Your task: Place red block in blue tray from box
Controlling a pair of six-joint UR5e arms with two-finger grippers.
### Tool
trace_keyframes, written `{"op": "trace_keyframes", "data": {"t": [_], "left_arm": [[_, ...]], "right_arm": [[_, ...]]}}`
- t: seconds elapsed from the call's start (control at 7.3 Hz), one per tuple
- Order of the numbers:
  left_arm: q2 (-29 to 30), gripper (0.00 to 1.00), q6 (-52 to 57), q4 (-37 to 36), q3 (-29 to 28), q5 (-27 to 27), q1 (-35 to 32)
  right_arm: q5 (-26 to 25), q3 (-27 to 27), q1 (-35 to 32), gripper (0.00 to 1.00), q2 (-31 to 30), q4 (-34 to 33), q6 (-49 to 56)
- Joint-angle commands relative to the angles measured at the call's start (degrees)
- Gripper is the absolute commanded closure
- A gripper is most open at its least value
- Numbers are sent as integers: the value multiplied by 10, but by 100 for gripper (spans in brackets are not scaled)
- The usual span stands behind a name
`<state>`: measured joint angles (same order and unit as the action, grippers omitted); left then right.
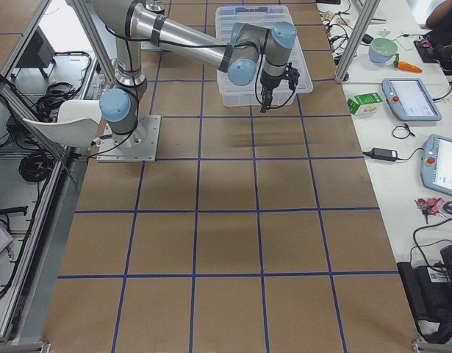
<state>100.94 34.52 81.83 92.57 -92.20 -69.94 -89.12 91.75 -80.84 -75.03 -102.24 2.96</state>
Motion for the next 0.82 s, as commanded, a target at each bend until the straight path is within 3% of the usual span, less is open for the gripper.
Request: {"op": "trace_keyframes", "data": {"t": [0.0, 0.41, 0.68], "left_arm": [[-39, 8, -149, 52, -18, 0, -82], [-58, 8, -311, 47, -15, 3, -171], [-70, 7, -342, 46, -9, 4, -187]], "right_arm": [[0, 0, -22, 0, 1, -2, -26], [1, 0, -34, 0, 1, -2, -41], [6, 0, -36, 0, 2, -2, -42]]}}
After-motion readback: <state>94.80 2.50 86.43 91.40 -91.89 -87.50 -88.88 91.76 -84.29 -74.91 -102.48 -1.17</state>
